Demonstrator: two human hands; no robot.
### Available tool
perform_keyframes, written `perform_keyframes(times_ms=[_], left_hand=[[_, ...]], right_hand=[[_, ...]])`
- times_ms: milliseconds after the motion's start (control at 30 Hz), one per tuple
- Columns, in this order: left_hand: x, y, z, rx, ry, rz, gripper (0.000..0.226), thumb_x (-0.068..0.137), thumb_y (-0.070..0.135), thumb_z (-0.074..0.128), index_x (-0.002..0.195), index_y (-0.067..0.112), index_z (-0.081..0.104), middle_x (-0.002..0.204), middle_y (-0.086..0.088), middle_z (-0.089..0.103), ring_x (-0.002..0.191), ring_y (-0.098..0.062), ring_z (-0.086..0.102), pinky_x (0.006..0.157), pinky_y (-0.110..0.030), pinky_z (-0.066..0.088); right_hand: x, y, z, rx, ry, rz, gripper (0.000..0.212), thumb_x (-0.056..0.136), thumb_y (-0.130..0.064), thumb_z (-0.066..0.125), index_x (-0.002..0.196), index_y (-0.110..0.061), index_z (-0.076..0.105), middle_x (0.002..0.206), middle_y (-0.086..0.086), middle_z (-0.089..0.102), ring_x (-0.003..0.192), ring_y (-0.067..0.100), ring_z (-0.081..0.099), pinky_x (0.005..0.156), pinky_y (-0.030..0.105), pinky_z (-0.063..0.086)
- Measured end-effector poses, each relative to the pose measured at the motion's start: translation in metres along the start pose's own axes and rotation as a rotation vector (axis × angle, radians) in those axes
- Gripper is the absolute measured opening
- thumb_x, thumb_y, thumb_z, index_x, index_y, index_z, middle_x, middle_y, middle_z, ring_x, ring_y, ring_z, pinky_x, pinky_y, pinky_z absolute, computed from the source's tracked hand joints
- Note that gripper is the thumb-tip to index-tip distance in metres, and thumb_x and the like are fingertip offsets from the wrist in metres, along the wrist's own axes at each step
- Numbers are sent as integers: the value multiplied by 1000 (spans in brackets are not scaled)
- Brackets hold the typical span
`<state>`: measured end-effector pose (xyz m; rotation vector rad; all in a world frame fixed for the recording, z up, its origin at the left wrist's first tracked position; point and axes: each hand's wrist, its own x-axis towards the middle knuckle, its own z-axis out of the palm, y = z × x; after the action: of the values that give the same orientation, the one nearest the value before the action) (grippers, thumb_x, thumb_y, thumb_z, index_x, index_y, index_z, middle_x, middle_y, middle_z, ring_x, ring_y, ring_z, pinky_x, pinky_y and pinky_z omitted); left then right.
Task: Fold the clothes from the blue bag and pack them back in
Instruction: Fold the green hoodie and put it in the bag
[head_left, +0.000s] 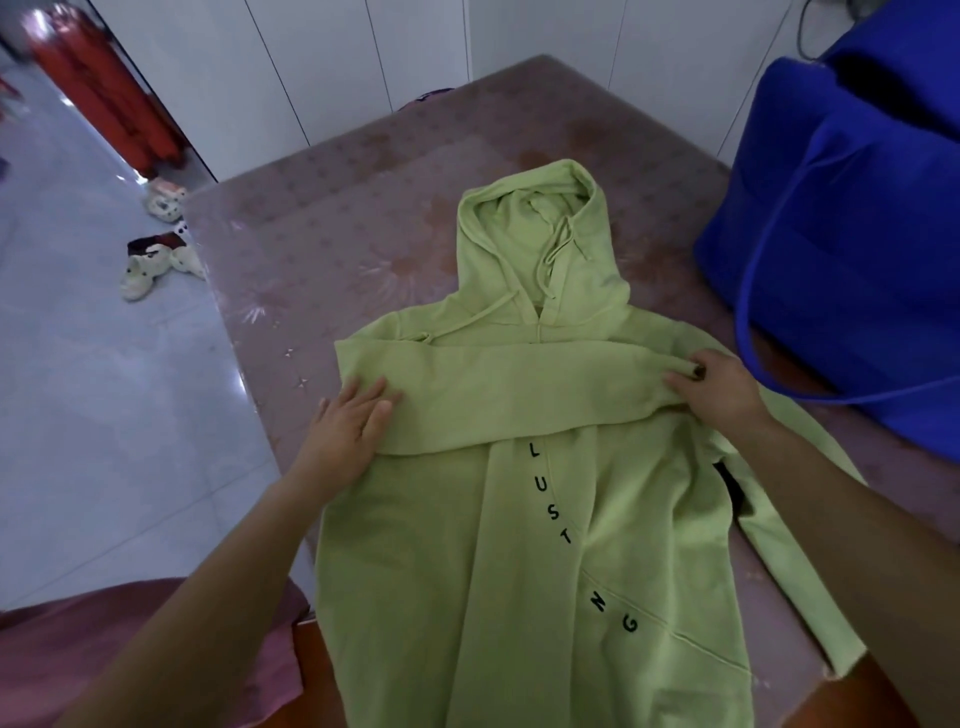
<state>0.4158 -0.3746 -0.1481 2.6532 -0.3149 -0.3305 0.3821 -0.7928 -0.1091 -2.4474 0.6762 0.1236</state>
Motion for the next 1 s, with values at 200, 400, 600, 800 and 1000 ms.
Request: perform_keyframes(times_ms=[200,400,600,800,1000], left_hand=[[27,-5,0,130,148,-105,56,94,39,49,146,34,29,158,-5,14,138,-41,23,108,-56,29],[71,2,-15,280,184,-84,42,90,37,55,130,25,51,123,-9,60,118,-34,42,98,-47,31],[79,-8,-28,418,208,-204,30,91,38,53,114,21,63,115,-11,59,112,-36,45,94,-45,29],[36,79,12,265,211,6,60,88,42,56,141,21,36,149,-8,31,134,-32,31,105,-52,24],[-14,193,68,150,-6,301,71,88,61,39,148,28,20,155,1,22,141,-22,21,113,-45,17]], right_hand=[[-5,-4,1,82,61,-29,43,87,-20,65,123,0,55,116,20,62,110,33,55,88,33,40],[-4,8,10,103,38,12,46,89,-32,61,120,1,55,117,19,60,112,35,53,91,37,40],[0,10,12,77,83,-21,37,91,-31,59,111,0,56,107,19,63,102,36,57,78,34,40],[-47,41,4,171,121,-53,59,86,-37,63,136,-15,42,129,12,52,118,29,51,97,38,41],[-139,130,-20,35,295,12,59,83,-36,64,134,-18,41,127,10,50,118,32,47,95,47,43]])
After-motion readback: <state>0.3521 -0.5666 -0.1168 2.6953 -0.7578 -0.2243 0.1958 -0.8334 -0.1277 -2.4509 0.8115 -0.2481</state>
